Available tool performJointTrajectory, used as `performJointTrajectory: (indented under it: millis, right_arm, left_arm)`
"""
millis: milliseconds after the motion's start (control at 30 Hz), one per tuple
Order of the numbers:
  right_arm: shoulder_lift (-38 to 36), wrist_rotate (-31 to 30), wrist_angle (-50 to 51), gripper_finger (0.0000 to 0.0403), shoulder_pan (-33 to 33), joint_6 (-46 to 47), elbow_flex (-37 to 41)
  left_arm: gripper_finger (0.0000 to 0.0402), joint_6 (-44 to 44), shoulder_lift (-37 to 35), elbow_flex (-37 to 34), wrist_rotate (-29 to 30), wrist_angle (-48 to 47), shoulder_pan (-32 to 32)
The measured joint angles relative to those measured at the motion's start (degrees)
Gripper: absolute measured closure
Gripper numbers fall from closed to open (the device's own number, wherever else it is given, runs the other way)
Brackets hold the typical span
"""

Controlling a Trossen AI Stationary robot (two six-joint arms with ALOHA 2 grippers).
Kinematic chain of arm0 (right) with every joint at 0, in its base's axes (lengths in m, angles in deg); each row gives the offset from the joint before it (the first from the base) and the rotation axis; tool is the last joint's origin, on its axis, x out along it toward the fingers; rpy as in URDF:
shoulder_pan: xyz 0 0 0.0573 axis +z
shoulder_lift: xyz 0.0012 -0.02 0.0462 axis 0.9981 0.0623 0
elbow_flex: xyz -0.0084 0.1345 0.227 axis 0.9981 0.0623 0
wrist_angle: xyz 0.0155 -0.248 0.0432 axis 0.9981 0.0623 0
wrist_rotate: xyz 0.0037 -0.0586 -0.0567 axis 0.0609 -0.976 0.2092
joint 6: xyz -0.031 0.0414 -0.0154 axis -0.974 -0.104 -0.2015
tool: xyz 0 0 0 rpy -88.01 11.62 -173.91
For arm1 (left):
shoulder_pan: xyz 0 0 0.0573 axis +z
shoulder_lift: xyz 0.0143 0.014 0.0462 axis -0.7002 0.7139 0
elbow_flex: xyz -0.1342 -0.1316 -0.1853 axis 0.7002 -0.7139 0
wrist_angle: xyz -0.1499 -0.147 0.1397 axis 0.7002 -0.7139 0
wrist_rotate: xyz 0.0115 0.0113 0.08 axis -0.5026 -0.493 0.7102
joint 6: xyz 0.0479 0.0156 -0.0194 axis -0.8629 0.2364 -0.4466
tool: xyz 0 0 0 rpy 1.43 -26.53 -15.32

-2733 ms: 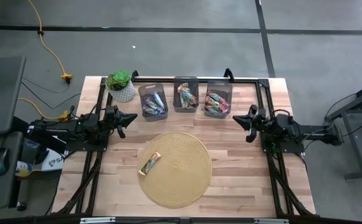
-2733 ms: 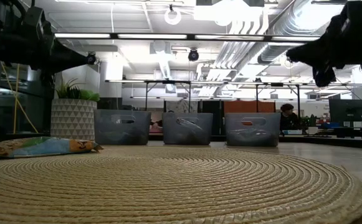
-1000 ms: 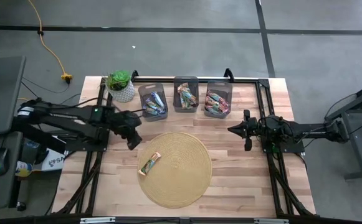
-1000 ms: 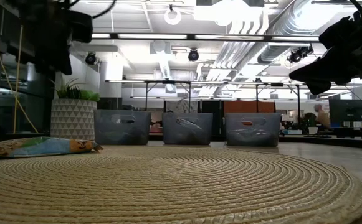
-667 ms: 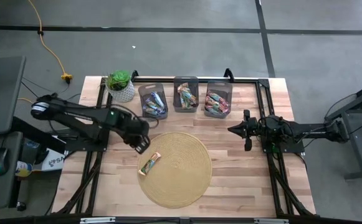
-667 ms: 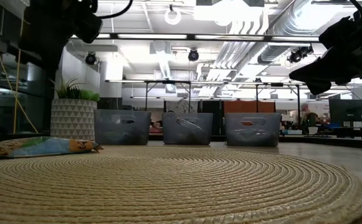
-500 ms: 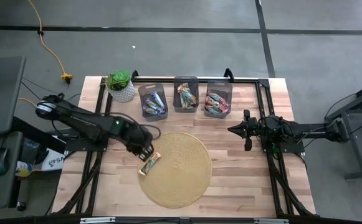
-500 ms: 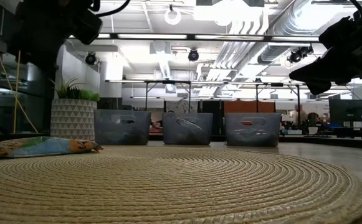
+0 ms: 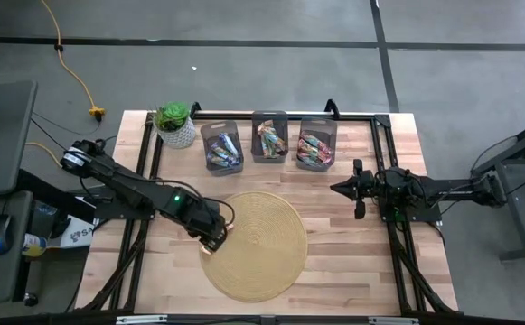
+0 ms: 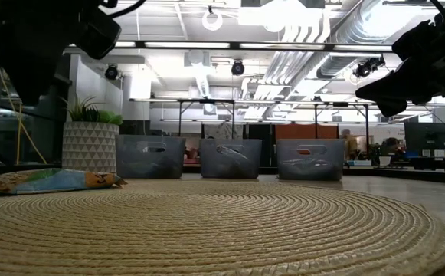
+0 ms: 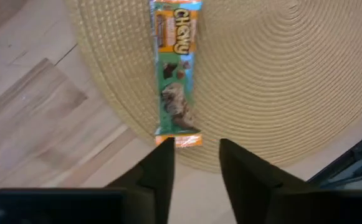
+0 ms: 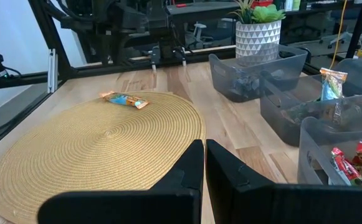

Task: Pick and place Granola Bars by type
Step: Put the yellow granola bar into the center black bin

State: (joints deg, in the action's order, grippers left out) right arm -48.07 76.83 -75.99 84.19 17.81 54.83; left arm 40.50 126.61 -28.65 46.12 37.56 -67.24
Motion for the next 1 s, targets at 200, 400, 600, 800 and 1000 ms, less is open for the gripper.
performJointTrajectory:
  millis: [200, 400, 600, 800, 1000]
  right_arm:
    - [0.00, -0.02, 0.02, 0.0403, 0.00, 0.00, 0.00]
    - [0.00, -0.02, 0.02, 0.0403, 0.00, -0.02, -0.02]
    - [-0.02, -0.02, 0.02, 0.0403, 0.00, -0.02, -0.02]
    - [-0.02, -0.01, 0.02, 0.0403, 0.00, -0.01, -0.02]
    - [-0.02, -0.01, 0.02, 0.0403, 0.00, 0.00, -0.02]
  left_arm:
    - [0.0216, 0.26, 0.00, 0.00, 3.87, 0.45, -0.62]
    - [0.0182, -2.88, 1.88, -0.02, 7.06, 1.45, -0.49]
    - [0.0174, -3.64, 8.02, -0.02, 7.16, 1.91, -0.47]
    - [0.0174, 1.50, 12.95, -0.04, 6.95, 6.29, -0.47]
    - [0.0174, 3.30, 16.61, -0.04, 6.45, 10.08, -0.45]
